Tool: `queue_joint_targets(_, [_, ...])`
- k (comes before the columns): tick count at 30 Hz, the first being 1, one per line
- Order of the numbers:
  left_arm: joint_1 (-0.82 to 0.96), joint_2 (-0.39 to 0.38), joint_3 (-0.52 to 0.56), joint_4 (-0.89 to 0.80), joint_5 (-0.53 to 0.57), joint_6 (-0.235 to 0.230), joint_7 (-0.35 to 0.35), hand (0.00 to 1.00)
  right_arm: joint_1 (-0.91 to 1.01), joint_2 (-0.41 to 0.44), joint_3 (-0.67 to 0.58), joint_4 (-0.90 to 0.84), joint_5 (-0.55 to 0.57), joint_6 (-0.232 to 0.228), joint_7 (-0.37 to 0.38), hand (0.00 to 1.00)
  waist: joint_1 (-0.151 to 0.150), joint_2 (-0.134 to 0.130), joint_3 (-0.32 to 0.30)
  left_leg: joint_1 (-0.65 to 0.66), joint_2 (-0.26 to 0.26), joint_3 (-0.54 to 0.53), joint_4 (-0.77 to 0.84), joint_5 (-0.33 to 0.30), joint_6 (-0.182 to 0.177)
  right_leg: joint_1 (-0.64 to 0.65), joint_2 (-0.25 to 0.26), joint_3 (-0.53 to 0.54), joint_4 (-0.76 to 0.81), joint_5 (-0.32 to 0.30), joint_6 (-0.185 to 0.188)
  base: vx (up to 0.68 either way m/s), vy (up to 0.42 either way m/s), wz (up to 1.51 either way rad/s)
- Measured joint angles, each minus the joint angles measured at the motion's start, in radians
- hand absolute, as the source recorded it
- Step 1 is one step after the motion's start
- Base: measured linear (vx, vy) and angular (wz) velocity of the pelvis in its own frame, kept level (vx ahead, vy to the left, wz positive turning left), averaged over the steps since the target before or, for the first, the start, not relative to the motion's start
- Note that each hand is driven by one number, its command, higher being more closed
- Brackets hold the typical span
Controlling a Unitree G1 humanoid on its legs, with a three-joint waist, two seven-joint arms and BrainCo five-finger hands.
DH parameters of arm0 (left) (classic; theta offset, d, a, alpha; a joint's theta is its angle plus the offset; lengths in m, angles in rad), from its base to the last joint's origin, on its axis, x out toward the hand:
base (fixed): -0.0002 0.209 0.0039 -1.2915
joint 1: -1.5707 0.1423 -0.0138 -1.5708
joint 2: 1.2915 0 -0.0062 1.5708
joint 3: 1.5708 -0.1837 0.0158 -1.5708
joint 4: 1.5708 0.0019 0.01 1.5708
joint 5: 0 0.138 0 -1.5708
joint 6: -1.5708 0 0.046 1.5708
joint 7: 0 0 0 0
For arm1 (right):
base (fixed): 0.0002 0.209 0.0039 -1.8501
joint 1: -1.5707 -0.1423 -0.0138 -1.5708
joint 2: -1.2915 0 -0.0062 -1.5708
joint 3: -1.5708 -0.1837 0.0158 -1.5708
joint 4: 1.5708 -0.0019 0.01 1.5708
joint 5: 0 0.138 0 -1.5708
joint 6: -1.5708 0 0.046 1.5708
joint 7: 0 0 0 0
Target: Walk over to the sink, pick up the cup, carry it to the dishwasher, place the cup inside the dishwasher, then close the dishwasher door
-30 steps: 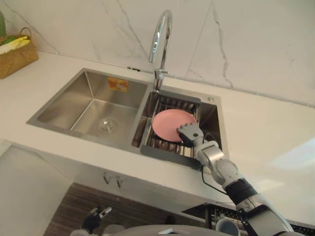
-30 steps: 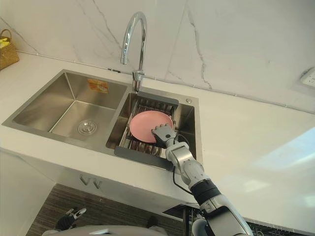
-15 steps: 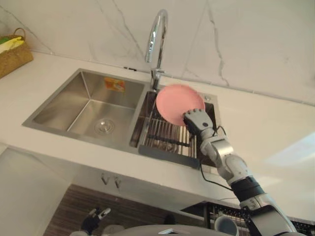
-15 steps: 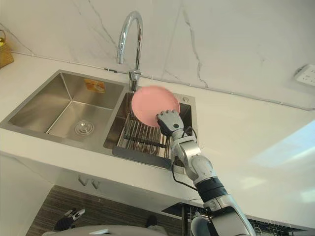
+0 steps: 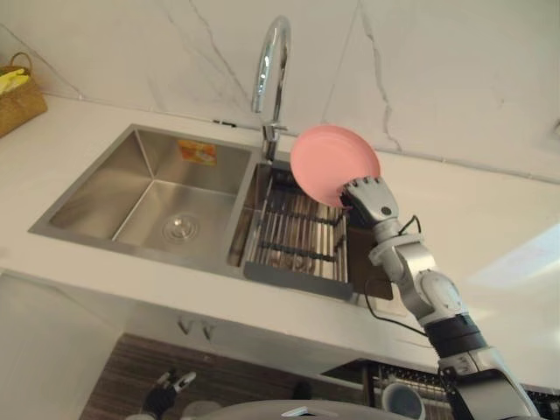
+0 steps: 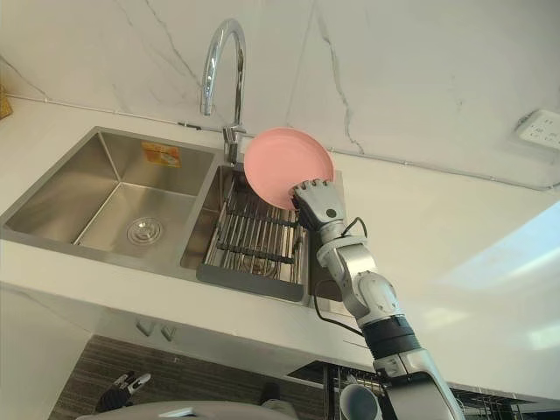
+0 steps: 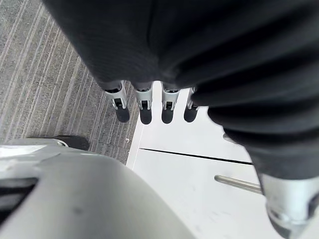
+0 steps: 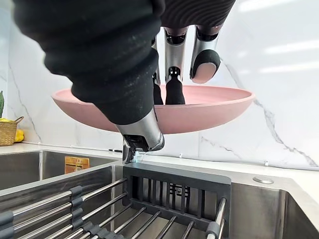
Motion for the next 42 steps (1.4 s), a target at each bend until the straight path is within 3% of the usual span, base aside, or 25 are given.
queue_joint_targets(4, [0.019, -0.001, -0.005, -0.001, 0.036, -0.012, -0.001, 0.0, 0.05, -0.01, -0.091, -0.084, 0.028, -0.004, -0.002, 1.0, -0.006, 0.003, 0.001, -0.001, 0.001, 0.035, 0.041, -0.03, 0.001, -0.005, 0.002, 0.041, 0.0, 0.004, 0.002, -0.03, 0.025, -0.27])
queue_joint_targets(9, [0.045, 0.002, -0.02, -0.001, 0.049, -0.019, -0.01, 0.0, 0.162, -0.063, -0.258, -0.194, 0.045, 0.021, -0.04, 1.0, -0.056, 0.01, -0.002, -0.034, 0.0, 0.131, 0.122, -0.096, 0.004, -0.075, 0.004, 0.137, 0.013, 0.01, -0.004, -0.07, 0.041, -0.64])
queue_joint_targets(10, [0.051, 0.004, -0.02, -0.001, 0.058, -0.018, -0.015, 0.0, 0.168, -0.063, -0.285, -0.2, 0.055, 0.027, -0.05, 1.0, -0.066, 0.001, 0.003, -0.045, 0.0, 0.166, 0.142, -0.104, 0.015, -0.119, 0.0, 0.123, 0.045, -0.034, -0.041, -0.05, 0.047, -0.85])
queue_joint_targets(11, [0.049, 0.004, -0.022, -0.001, 0.06, -0.017, -0.02, 0.0, 0.168, -0.062, -0.295, -0.199, 0.059, 0.031, -0.052, 1.0, -0.065, 0.011, -0.002, -0.046, 0.004, 0.177, 0.139, -0.097, 0.024, -0.132, -0.002, 0.079, 0.05, -0.072, -0.099, -0.05, 0.119, -1.35])
queue_joint_targets(12, [0.052, -0.004, -0.018, -0.003, 0.06, -0.016, -0.025, 0.0, 0.162, -0.061, -0.294, -0.197, 0.059, 0.044, -0.067, 1.0, -0.061, 0.063, -0.026, -0.047, 0.039, 0.233, 0.103, -0.072, 0.041, -0.131, 0.001, -0.085, 0.051, -0.176, -0.202, -0.04, 0.116, -1.74])
queue_joint_targets(13, [0.07, -0.017, -0.001, -0.022, 0.05, -0.019, -0.022, 0.0, 0.116, -0.058, -0.272, -0.183, 0.059, 0.044, -0.083, 1.0, -0.048, 0.081, -0.024, -0.036, 0.071, 0.323, 0.095, -0.078, 0.038, -0.187, -0.051, -0.263, 0.225, -0.199, -0.23, -0.01, 0.119, -1.83])
queue_joint_targets(14, [0.077, -0.016, 0.015, -0.038, 0.04, -0.019, -0.015, 0.0, 0.088, -0.054, -0.255, -0.163, 0.059, 0.04, -0.093, 1.0, -0.045, 0.069, -0.025, -0.037, 0.073, 0.361, 0.124, -0.095, 0.039, -0.204, -0.095, -0.346, 0.333, -0.192, -0.268, 0.06, 0.071, -1.96])
queue_joint_targets(15, [0.062, 0.004, 0.033, -0.047, 0.008, -0.017, -0.001, 0.0, 0.032, -0.052, -0.217, -0.118, 0.056, 0.032, -0.1, 1.0, -0.032, 0.041, -0.019, -0.038, 0.071, 0.418, 0.212, -0.142, 0.033, -0.199, -0.118, -0.459, 0.392, -0.074, -0.291, -0.09, 0.093, -2.09])
queue_joint_targets(16, [0.04, 0.01, 0.053, -0.022, -0.014, -0.007, 0.01, 0.0, -0.018, -0.032, -0.174, -0.072, 0.05, 0.02, -0.101, 1.0, -0.007, 0.013, -0.017, -0.107, 0.09, 0.44, 0.299, -0.183, 0.053, -0.196, -0.071, -0.483, 0.247, 0.073, -0.308, -0.2, 0.064, -2.18])
queue_joint_targets(17, [0.02, 0.008, 0.063, -0.013, -0.026, -0.008, 0.012, 0.0, -0.039, -0.026, -0.17, -0.059, 0.04, 0.015, -0.101, 1.0, 0.014, 0.023, -0.024, -0.125, 0.084, 0.435, 0.224, -0.18, 0.067, -0.2, -0.045, -0.489, 0.212, 0.079, -0.34, -0.38, 0.075, -2.36])
queue_joint_targets(18, [0.013, -0.014, 0.054, -0.02, -0.052, -0.018, 0.018, 0.0, -0.085, -0.008, -0.165, -0.032, 0.023, 0.005, -0.102, 1.0, 0.038, 0.047, -0.021, -0.095, 0.097, 0.533, 0.124, -0.049, 0.067, -0.193, -0.085, -0.59, 0.451, -0.139, -0.35, -0.25, 0.06, -2.01])
queue_joint_targets(19, [0.016, -0.018, 0.051, -0.027, -0.072, -0.017, 0.02, 0.0, -0.086, -0.007, -0.16, -0.023, 0.019, -0.016, -0.103, 1.0, 0.042, 0.06, -0.018, -0.069, 0.096, 0.586, 0.101, -0.047, 0.069, -0.131, -0.105, -0.61, 0.553, -0.248, -0.255, -0.17, 0.07, -1.75])
queue_joint_targets(20, [0.017, -0.018, 0.048, -0.026, -0.076, -0.015, 0.02, 0.0, -0.087, -0.007, -0.156, -0.01, 0.019, -0.022, -0.103, 1.0, 0.046, 0.056, -0.022, -0.061, 0.095, 0.61, 0.097, -0.046, 0.07, -0.091, -0.107, -0.608, 0.545, -0.276, -0.21, -0.04, 0.012, -1.35])
queue_joint_targets(21, [0.019, -0.018, 0.047, -0.023, -0.083, -0.011, 0.021, 0.0, -0.089, -0.009, -0.147, 0.018, 0.019, -0.024, -0.1, 1.0, 0.056, 0.035, -0.037, -0.064, 0.085, 0.66, 0.098, -0.039, 0.074, -0.021, -0.11, -0.598, 0.476, -0.28, -0.172, -0.02, -0.061, -1.23])
queue_joint_targets(23, [0.016, -0.021, 0.049, -0.028, -0.087, -0.003, 0.036, 0.0, -0.089, -0.012, -0.146, 0.037, 0.02, -0.029, -0.097, 1.0, 0.058, 0.005, -0.037, -0.079, 0.078, 0.715, 0.112, -0.039, 0.075, 0.083, -0.101, -0.568, 0.311, -0.216, -0.103, -0.05, -0.131, -1.04])
queue_joint_targets(25, [-0.001, -0.021, 0.063, -0.028, -0.103, 0.002, 0.052, 0.0, -0.082, -0.049, -0.146, 0.036, 0.022, -0.029, -0.085, 1.0, 0.047, 0.0, -0.022, -0.094, 0.073, 0.742, 0.13, -0.034, 0.079, 0.172, -0.081, -0.534, 0.132, -0.15, -0.036, -0.12, -0.173, -0.46])
queue_joint_targets(26, [-0.004, -0.026, 0.065, -0.028, -0.104, 0.002, 0.055, 0.0, -0.078, -0.065, -0.148, 0.036, 0.022, -0.029, -0.078, 1.0, 0.042, 0.007, -0.017, -0.095, 0.072, 0.741, 0.129, -0.029, 0.079, 0.18, -0.073, -0.539, 0.111, -0.151, -0.036, -0.13, -0.127, -0.11])
queue_joint_targets(29, [-0.004, -0.036, 0.069, -0.028, -0.121, -0.005, 0.061, 0.0, -0.028, -0.09, -0.197, 0.027, 0.024, -0.024, -0.064, 1.0, 0.031, 0.032, -0.019, -0.105, 0.065, 0.739, 0.096, 0.013, 0.076, 0.184, -0.051, -0.549, 0.058, -0.129, 0.014, -0.13, -0.054, 0.0])
queue_joint_targets(31, [-0.004, -0.042, 0.069, -0.03, -0.121, -0.008, 0.061, 0.0, -0.016, -0.09, -0.218, 0.01, 0.025, -0.019, -0.046, 1.0, 0.027, 0.039, -0.017, -0.108, 0.054, 0.739, 0.067, 0.035, 0.079, 0.184, -0.048, -0.549, 0.047, -0.132, 0.024, -0.18, 0.018, 0.03])
queue_joint_targets(32, [-0.003, -0.044, 0.071, -0.03, -0.121, -0.021, 0.061, 0.0, 0.001, -0.09, -0.231, -0.023, 0.031, -0.015, -0.026, 1.0, 0.026, 0.031, -0.013, -0.108, 0.032, 0.739, 0.033, 0.058, 0.086, 0.183, -0.052, -0.55, 0.031, -0.145, 0.052, -0.18, 0.033, 0.05])
queue_joint_targets(39, [0.008, -0.054, 0.07, -0.036, -0.12, -0.025, 0.058, 0.0, 0.047, -0.078, -0.231, -0.056, 0.041, -0.018, 0.033, 1.0, 0.014, 0.029, -0.012, -0.106, -0.008, 0.738, -0.086, 0.132, 0.106, 0.149, -0.052, -0.55, 0.036, -0.139, 0.055, -0.09, 0.071, 0.05])
queue_joint_targets(42, [0.022, -0.057, 0.07, -0.035, -0.12, -0.017, 0.051, 0.0, 0.09, -0.06, -0.231, -0.056, 0.041, -0.014, 0.054, 1.0, 0.01, 0.014, -0.003, -0.11, -0.016, 0.737, -0.105, 0.144, 0.116, 0.134, -0.053, -0.549, 0.034, -0.131, 0.05, -0.03, 0.098, 0.0])
